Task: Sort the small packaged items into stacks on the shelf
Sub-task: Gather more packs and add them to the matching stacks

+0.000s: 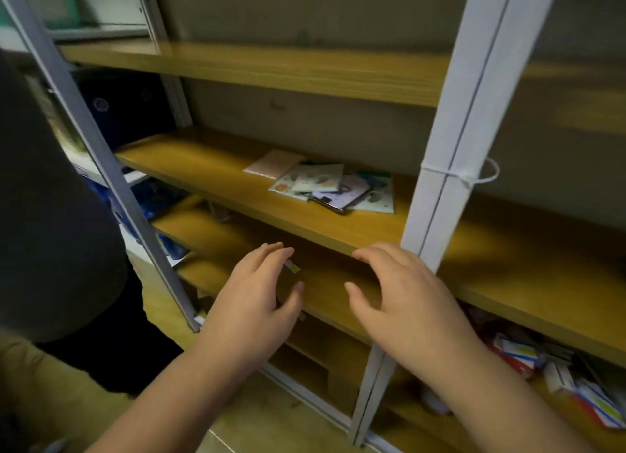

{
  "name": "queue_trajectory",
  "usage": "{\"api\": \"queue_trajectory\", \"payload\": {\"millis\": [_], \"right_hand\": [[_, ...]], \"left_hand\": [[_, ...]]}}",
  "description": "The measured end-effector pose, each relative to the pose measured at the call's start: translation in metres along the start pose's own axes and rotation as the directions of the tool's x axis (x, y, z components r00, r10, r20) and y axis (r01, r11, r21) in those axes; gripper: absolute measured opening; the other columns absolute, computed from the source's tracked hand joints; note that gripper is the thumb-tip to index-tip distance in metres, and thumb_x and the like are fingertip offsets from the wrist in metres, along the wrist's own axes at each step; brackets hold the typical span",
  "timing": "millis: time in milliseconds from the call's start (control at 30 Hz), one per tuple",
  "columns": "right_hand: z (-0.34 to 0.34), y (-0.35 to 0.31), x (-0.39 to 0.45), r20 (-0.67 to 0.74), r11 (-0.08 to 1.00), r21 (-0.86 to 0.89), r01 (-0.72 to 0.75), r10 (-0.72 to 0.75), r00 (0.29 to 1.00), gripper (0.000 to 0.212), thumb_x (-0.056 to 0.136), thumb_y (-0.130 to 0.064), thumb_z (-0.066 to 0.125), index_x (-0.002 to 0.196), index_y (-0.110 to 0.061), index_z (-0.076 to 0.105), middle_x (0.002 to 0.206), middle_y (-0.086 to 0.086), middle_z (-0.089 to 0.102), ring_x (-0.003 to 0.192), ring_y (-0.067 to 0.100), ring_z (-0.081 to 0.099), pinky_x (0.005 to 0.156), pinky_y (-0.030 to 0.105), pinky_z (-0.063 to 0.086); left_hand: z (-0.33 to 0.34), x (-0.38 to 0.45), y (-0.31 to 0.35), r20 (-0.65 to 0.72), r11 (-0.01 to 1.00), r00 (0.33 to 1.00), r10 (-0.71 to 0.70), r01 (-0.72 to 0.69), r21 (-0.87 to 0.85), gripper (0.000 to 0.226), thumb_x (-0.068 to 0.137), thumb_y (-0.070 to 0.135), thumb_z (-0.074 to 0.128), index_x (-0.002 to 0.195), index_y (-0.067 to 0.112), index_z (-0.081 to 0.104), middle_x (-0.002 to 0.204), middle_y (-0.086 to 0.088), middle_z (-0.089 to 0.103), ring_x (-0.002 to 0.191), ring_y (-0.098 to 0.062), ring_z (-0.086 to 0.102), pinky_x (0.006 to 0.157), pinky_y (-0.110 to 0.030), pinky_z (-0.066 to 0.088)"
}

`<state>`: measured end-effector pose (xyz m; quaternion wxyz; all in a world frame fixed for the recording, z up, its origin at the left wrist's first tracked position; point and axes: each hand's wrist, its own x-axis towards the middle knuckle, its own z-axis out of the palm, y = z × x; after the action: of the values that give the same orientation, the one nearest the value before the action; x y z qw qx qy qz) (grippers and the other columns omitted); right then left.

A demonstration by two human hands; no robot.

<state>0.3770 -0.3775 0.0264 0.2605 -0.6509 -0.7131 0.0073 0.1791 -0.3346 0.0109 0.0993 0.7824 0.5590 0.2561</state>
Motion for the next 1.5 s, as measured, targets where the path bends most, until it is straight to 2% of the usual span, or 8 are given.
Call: {"api": "queue_trajectory", "payload": {"millis": [200,533,733,967,1067,1200,1333,1500], "right_hand": [[0.04,-0.013,0.066,-0.017,1.0,0.015,-0.017,0.017,1.0,0.047,0.086,-0.058,0.05,0.131,-0.045,0.041,0.126,-0.026,0.051,0.106,-0.009,0.039,0.079,0.016,0.034],[0.077,-0.015,0.146,0.044,0.997,0.056,-0.047,0.045,0.998,0.049,0.09,-0.053,0.052,0.135,-0.036,0.046,0.133,-0.017,0.052,0.123,0.003,0.046,0.098,0.024,0.042],[0.092,-0.008,0.167,0.062,0.991,-0.01,-0.134,0.134,0.989,0.047,0.09,-0.053,0.051,0.133,-0.035,0.049,0.13,-0.017,0.052,0.121,0.004,0.045,0.1,0.024,0.038],[0.105,-0.023,0.193,-0.002,0.948,-0.113,-0.297,0.298,0.954,0.046,0.089,-0.051,0.051,0.131,-0.033,0.052,0.125,-0.018,0.055,0.116,0.005,0.049,0.099,0.026,0.041],[0.112,-0.03,0.202,-0.039,0.916,-0.149,-0.372,0.371,0.928,0.047,0.09,-0.05,0.052,0.134,-0.032,0.052,0.125,-0.017,0.055,0.115,0.004,0.048,0.097,0.026,0.041],[0.122,-0.041,0.208,-0.078,0.878,-0.164,-0.45,0.443,0.893,0.048,0.091,-0.051,0.051,0.136,-0.035,0.047,0.128,-0.019,0.051,0.117,0.0,0.043,0.097,0.023,0.038],[0.131,-0.055,0.213,-0.086,0.86,-0.18,-0.477,0.47,0.879,0.045,0.091,-0.049,0.051,0.134,-0.034,0.049,0.126,-0.017,0.053,0.115,0.002,0.045,0.095,0.023,0.04],[0.143,-0.065,0.224,-0.119,0.842,-0.216,-0.495,0.48,0.869,0.045,0.091,-0.049,0.051,0.133,-0.034,0.049,0.126,-0.017,0.053,0.115,0.002,0.044,0.091,0.018,0.035]], "left_hand": [[0.001,0.054,-0.037,0.006,0.998,0.998,-0.062,0.062,0.025,0.061,0.093,0.05,0.054,0.149,0.035,0.036,0.155,0.014,0.037,0.144,-0.006,0.029,0.112,-0.027,0.027],[-0.011,0.138,-0.089,0.039,0.989,0.988,-0.146,0.145,0.033,0.059,0.094,0.051,0.053,0.148,0.035,0.037,0.153,0.015,0.038,0.141,-0.007,0.032,0.113,-0.031,0.032],[0.018,0.193,-0.12,0.126,1.0,0.992,-0.004,0.006,-0.021,0.057,0.094,0.051,0.053,0.146,0.032,0.041,0.15,0.013,0.042,0.137,-0.007,0.035,0.106,-0.024,0.031],[0.037,0.293,-0.162,0.192,0.997,0.98,0.055,-0.044,-0.063,0.053,0.093,0.047,0.056,0.138,0.021,0.054,0.141,-0.003,0.054,0.126,-0.027,0.049,0.103,-0.039,0.042],[0.048,0.336,-0.177,0.222,0.997,0.975,-0.017,0.0,0.075,0.063,0.091,0.06,0.047,0.14,0.021,0.051,0.14,-0.012,0.053,0.126,-0.035,0.047,0.102,-0.04,0.037],[0.059,0.374,-0.188,0.344,0.939,0.922,-0.178,0.055,0.34,0.101,0.077,0.088,0.034,0.152,0.019,0.029,0.15,-0.022,0.04,0.135,-0.041,0.037,0.107,-0.045,0.033],[0.067,0.393,-0.194,0.422,0.934,0.904,-0.075,-0.085,0.348,0.098,0.079,0.085,0.036,0.152,0.02,0.027,0.144,-0.022,0.045,0.128,-0.041,0.044,0.103,-0.047,0.041],[0.057,0.408,-0.21,0.438,0.953,0.898,0.033,-0.16,0.256,0.092,0.069,0.082,0.053,0.14,0.024,0.047,0.134,-0.015,0.055,0.12,-0.037,0.05,0.096,-0.042,0.045]]}}
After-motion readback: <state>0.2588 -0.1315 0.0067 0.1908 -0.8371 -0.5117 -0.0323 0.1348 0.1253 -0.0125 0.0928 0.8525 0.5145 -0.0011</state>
